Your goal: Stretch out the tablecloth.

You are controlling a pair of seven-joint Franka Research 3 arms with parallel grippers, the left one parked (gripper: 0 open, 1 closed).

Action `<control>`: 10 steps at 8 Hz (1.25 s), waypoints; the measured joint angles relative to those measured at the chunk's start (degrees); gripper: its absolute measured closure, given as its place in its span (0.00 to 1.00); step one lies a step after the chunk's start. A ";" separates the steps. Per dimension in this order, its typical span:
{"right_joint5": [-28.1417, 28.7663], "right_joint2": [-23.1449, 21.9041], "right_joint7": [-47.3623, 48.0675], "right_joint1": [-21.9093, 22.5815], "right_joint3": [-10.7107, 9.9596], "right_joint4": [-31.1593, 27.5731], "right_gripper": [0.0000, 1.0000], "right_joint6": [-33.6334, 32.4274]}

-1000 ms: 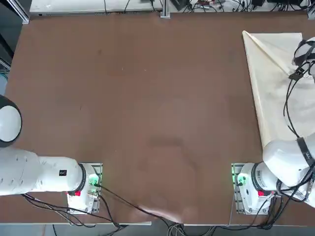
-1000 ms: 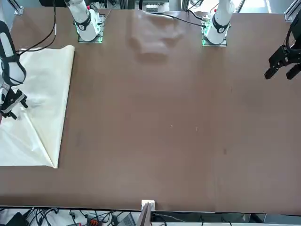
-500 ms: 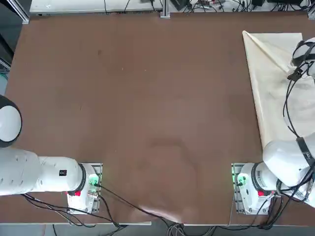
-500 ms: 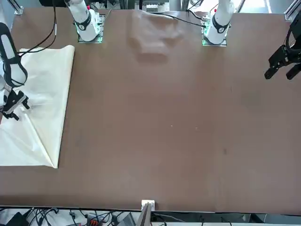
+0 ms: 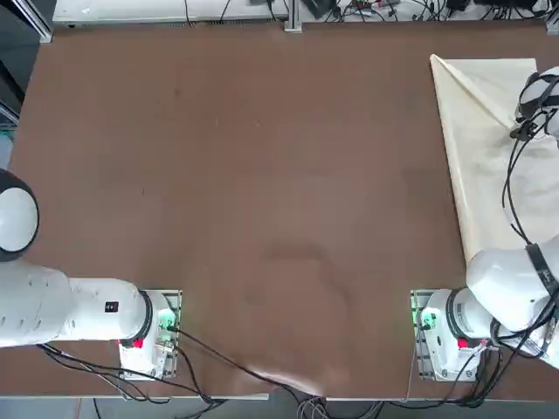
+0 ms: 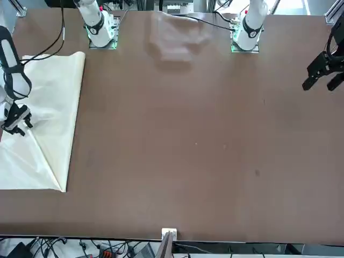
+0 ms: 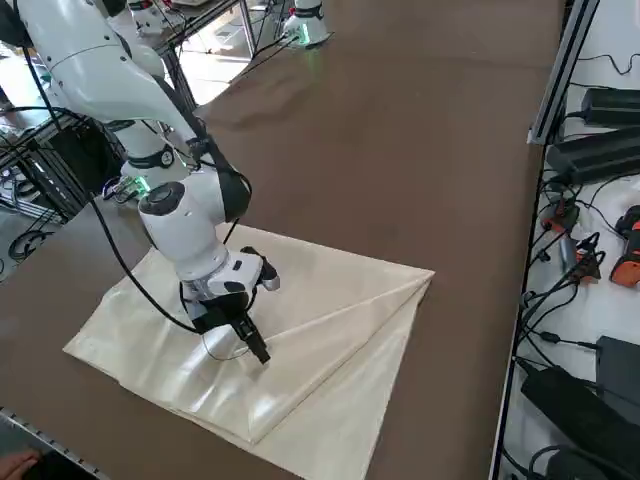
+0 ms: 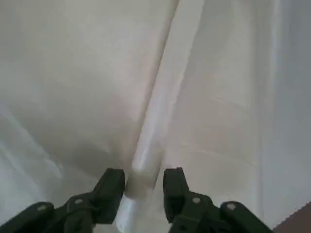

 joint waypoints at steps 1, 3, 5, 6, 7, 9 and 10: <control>0.00 0.27 -0.01 0.00 0.02 0.24 0.64 0.00; 0.00 0.69 -0.18 0.01 0.06 0.49 0.88 0.00; 0.00 0.97 -0.35 0.02 0.10 0.56 0.98 0.00; 0.00 1.02 -0.36 0.02 0.20 0.57 0.98 0.00; 0.06 1.03 -0.27 0.04 0.48 0.58 0.98 -0.01; 0.25 1.08 1.86 0.07 1.74 0.59 0.98 -1.13; 0.27 1.08 3.84 0.11 2.85 0.63 0.98 -2.47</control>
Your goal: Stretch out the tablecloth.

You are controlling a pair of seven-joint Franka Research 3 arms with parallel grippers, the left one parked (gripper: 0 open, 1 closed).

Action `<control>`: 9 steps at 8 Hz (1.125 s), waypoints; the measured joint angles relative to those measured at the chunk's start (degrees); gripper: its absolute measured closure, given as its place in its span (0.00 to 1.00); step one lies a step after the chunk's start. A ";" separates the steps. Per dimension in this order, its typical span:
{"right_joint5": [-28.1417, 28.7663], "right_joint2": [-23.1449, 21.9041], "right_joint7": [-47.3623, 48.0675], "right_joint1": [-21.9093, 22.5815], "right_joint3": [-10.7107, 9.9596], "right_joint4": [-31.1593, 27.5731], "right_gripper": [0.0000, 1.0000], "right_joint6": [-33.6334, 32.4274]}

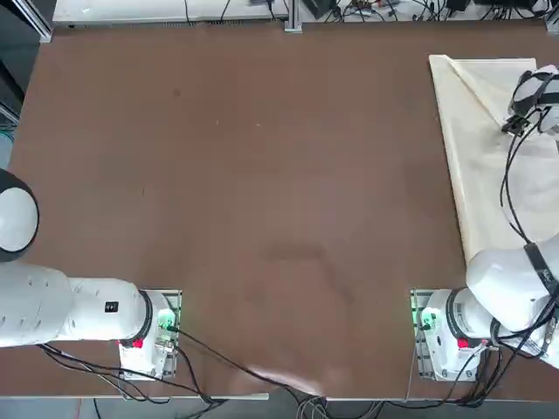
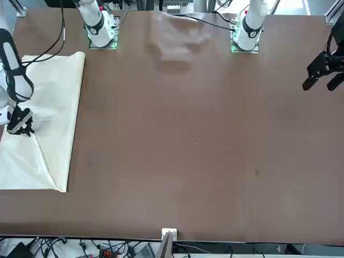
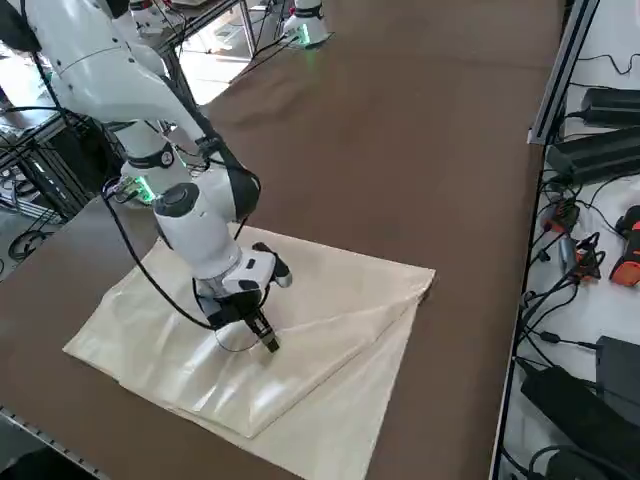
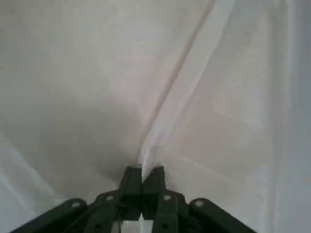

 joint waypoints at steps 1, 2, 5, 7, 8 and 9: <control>0.00 -0.01 1.88 0.05 1.22 0.11 0.98 -0.97; 0.06 -0.05 4.01 0.09 2.54 0.34 0.98 -2.43; 0.12 -0.50 10.84 0.15 6.62 0.89 0.98 -7.69; 0.19 -1.48 16.58 0.24 10.20 0.98 0.98 -11.14; 0.19 -1.96 19.38 0.43 11.88 1.00 0.98 -11.88; 0.19 -2.36 21.81 1.18 12.75 1.00 0.98 -12.40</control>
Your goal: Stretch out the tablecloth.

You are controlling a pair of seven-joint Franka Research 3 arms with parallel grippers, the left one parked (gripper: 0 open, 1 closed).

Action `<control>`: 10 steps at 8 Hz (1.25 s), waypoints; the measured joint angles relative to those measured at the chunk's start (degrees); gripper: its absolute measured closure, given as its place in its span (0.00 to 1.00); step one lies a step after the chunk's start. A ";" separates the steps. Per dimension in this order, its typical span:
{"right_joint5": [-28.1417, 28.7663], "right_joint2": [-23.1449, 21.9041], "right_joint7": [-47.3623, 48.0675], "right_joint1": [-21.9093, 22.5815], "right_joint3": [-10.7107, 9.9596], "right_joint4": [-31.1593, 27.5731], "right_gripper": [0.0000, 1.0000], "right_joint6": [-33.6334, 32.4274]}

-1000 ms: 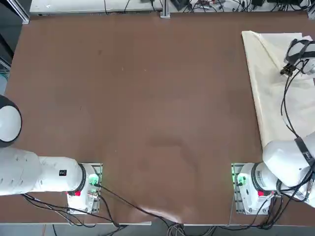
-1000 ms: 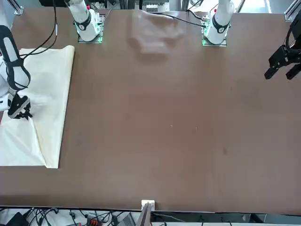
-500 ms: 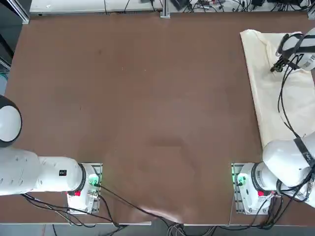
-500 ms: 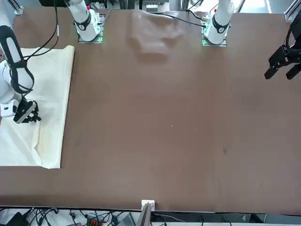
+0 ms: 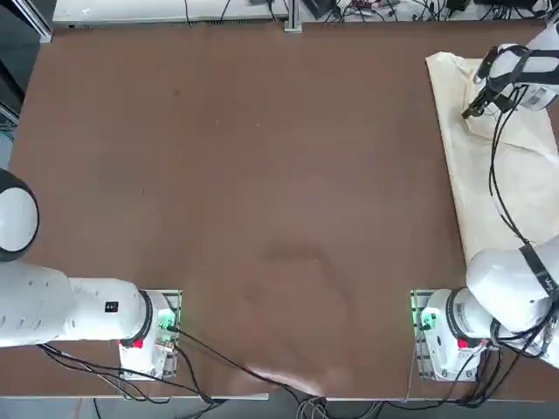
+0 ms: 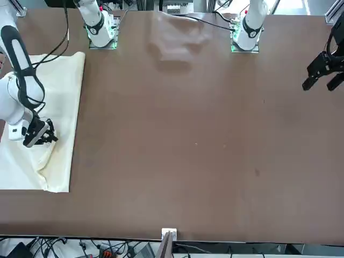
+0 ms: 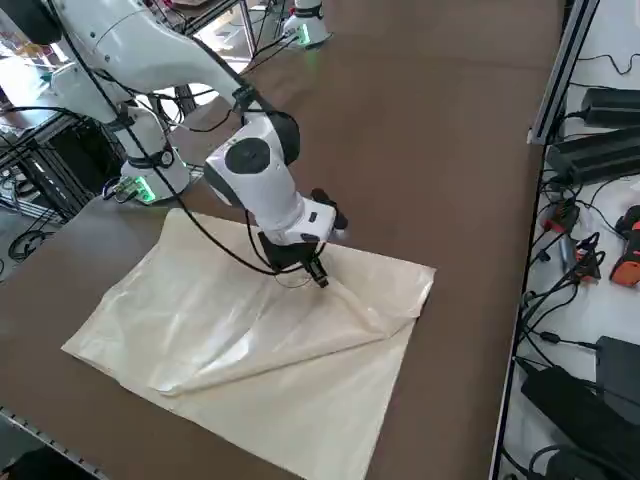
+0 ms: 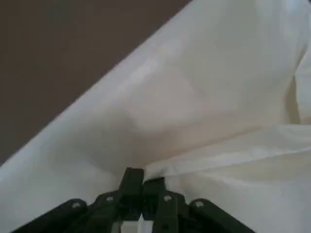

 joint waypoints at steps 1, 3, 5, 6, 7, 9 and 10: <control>0.03 -0.06 2.18 1.33 0.22 0.00 0.98 -0.15; 0.20 0.31 6.41 4.24 0.25 -0.02 0.98 -0.15; 0.43 1.07 11.81 7.48 0.29 0.44 0.98 -0.13; 0.51 1.53 14.61 9.19 0.30 1.18 0.98 -0.13; 0.58 1.94 17.25 10.74 0.30 1.99 0.98 -0.16; 0.61 2.57 21.32 13.19 0.30 3.54 0.98 -0.94; 0.65 2.59 23.37 14.38 0.32 3.91 0.98 -1.20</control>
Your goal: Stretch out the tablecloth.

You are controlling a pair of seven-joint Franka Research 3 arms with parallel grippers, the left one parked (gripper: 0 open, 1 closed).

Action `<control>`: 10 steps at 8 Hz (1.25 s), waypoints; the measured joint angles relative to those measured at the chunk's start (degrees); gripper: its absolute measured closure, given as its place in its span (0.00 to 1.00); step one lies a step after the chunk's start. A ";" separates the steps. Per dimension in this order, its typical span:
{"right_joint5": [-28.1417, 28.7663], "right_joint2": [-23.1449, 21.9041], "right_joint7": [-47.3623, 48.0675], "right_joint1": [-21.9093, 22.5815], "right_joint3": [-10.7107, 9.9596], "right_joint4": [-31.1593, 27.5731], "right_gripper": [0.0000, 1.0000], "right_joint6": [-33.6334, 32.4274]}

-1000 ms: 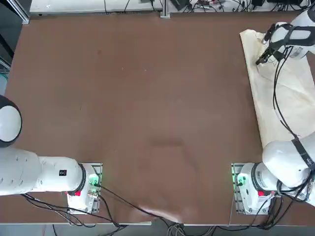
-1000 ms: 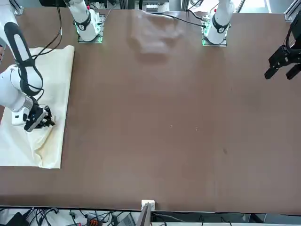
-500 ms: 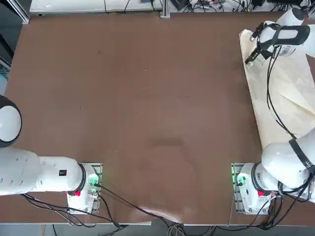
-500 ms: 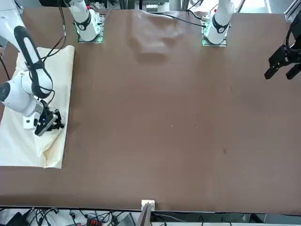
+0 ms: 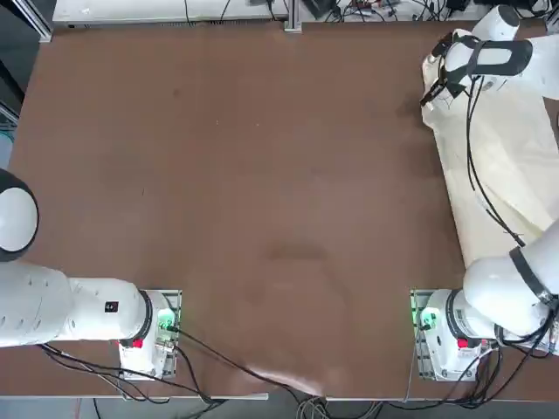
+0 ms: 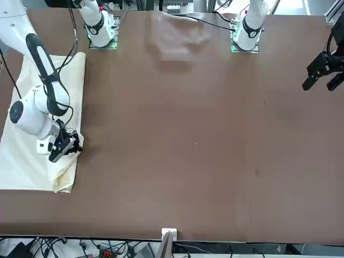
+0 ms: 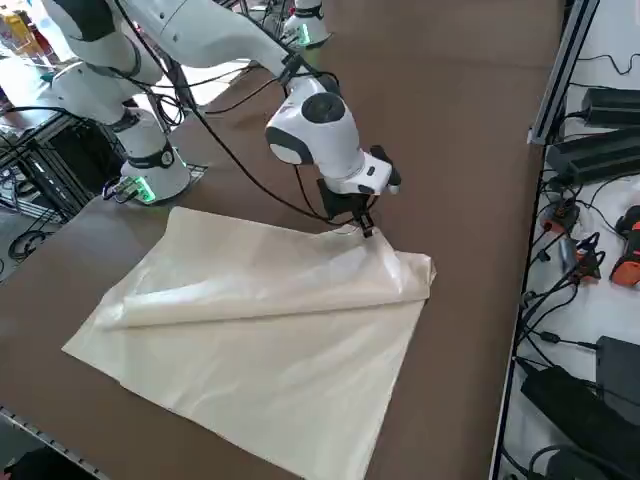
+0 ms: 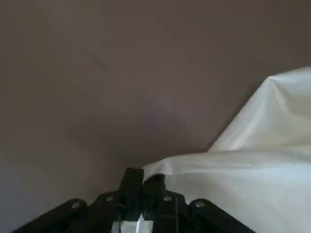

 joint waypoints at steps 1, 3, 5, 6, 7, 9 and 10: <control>0.10 0.02 2.45 1.33 0.01 0.18 0.98 -0.09; 1.62 0.62 7.11 4.47 0.05 0.89 0.98 -0.10; 3.73 1.85 11.00 7.86 0.04 2.47 0.98 -0.14; 3.82 2.44 13.61 9.19 0.04 3.28 0.98 -0.14; 3.86 2.99 16.23 10.35 0.03 4.14 0.98 -0.15; 3.92 4.17 21.32 12.60 0.03 5.90 0.98 -0.19; 3.92 5.05 23.72 13.78 0.03 7.02 0.98 -0.20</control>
